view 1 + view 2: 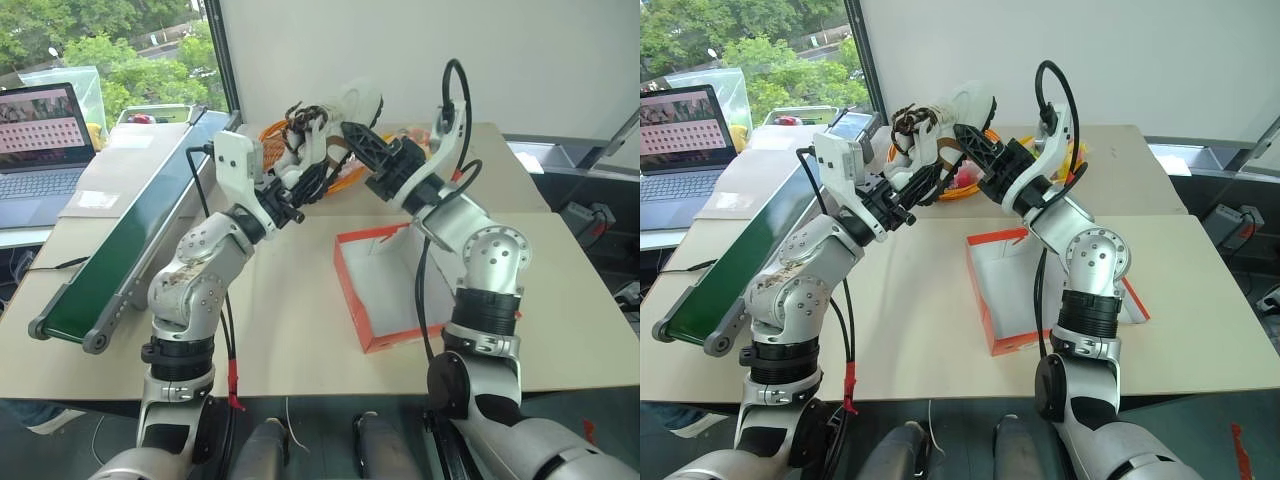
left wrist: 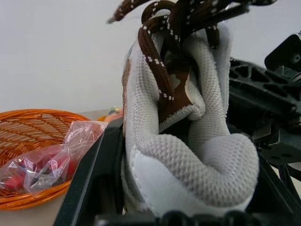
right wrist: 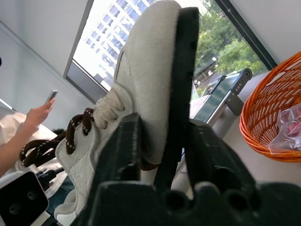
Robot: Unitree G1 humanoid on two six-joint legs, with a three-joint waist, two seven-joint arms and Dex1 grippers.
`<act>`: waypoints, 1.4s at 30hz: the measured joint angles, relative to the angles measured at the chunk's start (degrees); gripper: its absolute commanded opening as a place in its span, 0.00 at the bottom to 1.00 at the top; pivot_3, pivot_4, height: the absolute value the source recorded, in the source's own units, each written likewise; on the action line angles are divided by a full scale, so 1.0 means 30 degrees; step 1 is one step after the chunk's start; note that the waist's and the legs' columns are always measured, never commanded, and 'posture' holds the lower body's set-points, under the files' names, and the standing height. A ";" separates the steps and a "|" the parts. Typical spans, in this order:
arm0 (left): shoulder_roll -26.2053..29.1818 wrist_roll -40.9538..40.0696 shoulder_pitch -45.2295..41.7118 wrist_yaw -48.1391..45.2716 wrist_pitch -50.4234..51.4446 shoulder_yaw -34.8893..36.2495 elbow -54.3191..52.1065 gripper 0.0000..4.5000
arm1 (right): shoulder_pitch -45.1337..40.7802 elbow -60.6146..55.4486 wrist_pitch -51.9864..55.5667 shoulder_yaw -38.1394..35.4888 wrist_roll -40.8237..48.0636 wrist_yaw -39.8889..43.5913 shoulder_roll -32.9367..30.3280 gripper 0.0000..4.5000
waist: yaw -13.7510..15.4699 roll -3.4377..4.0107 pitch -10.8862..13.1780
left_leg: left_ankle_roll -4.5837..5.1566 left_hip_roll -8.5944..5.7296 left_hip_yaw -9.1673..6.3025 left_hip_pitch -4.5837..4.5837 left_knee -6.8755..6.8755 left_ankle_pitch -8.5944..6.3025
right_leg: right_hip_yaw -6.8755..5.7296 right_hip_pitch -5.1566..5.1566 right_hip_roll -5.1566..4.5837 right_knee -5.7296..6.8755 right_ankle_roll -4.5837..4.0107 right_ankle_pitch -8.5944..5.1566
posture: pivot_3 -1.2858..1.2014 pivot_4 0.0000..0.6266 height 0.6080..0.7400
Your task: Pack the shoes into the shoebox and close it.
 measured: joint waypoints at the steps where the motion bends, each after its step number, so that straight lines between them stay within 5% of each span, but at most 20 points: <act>1: 0.0086 -0.0042 0.0000 0.0016 0.0168 0.0049 -0.0093 0.46 | 0.0017 0.0001 -0.0018 0.0038 -0.0005 -0.0006 -0.0043 0.08 | -0.0001 0.0000 0.0000 | 0.0000 0.0000 -0.0001 -0.0001 0.0000 0.0000 | 0.0000 0.0000 0.0000 -0.0001 0.0000 0.0000 | 0.52 0.24 1.00; 2: 0.0200 -0.0280 0.0003 0.0037 0.0457 0.0188 -0.0236 0.65 | 0.0017 0.0002 -0.0055 0.0117 -0.0007 0.0006 -0.0051 0.08 | 0.0002 0.0000 0.0000 | 0.0000 0.0000 -0.0001 -0.0001 0.0000 0.0000 | 0.0000 0.0000 0.0000 -0.0001 0.0000 0.0000 | 0.52 0.24 1.00; 6: 0.0701 -0.1835 0.0202 -0.0100 0.1849 0.0797 -0.1291 0.96 | 0.0017 0.0031 -0.0423 0.0503 -0.0455 0.0079 -0.0368 0.07 | 0.0029 0.0001 0.0000 | 0.0000 0.0000 -0.0002 0.0000 0.0002 0.0000 | 0.0000 0.0003 0.0000 -0.0004 0.0002 -0.0001 | 0.52 0.24 1.00; 7: 0.0833 -0.2483 0.0239 -0.0064 0.2373 0.1124 -0.1567 0.98 | 0.0017 0.0068 -0.0651 0.0806 -0.0852 0.0135 -0.0657 0.07 | 0.0022 0.0002 0.0001 | 0.0000 0.0000 -0.0001 -0.0001 0.0002 0.0000 | 0.0000 0.0001 0.0000 -0.0004 0.0003 -0.0002 | 0.52 0.24 1.00; 17: 0.3366 -0.6266 0.1724 0.0415 0.4718 0.3755 -0.3330 0.98 | -0.0423 0.1625 -0.1304 0.3896 -0.5922 0.3079 -0.7069 0.07 | 0.0053 0.0003 0.0008 | 0.0000 0.0002 0.0004 -0.0007 -0.0001 0.0000 | -0.0003 0.0018 0.0002 -0.0046 0.0008 -0.0006 | 0.52 0.24 1.00; 21: 0.3423 -0.6560 0.3134 0.0529 0.4680 0.3601 -0.4232 0.98 | -0.0805 0.1287 0.2047 0.4548 -0.5629 0.4779 -0.9783 0.07 | 0.0093 0.0002 0.0008 | 0.0005 0.0009 0.0007 -0.0014 -0.0007 -0.0003 | -0.0007 0.0037 0.0003 -0.0090 0.0008 -0.0006 | 0.52 0.24 1.00; 28: 0.2949 -0.6454 0.4126 0.0649 0.4250 0.2391 -0.4349 0.98 | 0.0084 0.0581 0.5427 0.5761 -0.5593 0.7228 -1.2366 0.07 | 0.0181 -0.0005 0.0011 | 0.0006 0.0009 0.0009 -0.0012 0.0013 -0.0004 | -0.0013 0.0069 0.0002 -0.0096 0.0012 -0.0007 | 0.52 0.24 1.00; 42: 0.2648 -0.6350 0.5960 0.1890 0.3588 0.2591 -0.5027 0.98 | 0.2845 0.0886 0.3932 0.9788 -0.8284 1.1586 -1.4866 0.07 | 0.0166 -0.0009 0.0015 | 0.0008 0.0010 0.0034 -0.0015 0.0026 -0.0006 | 0.0003 0.0067 0.0002 -0.0099 0.0025 -0.0007 | 0.52 0.24 1.00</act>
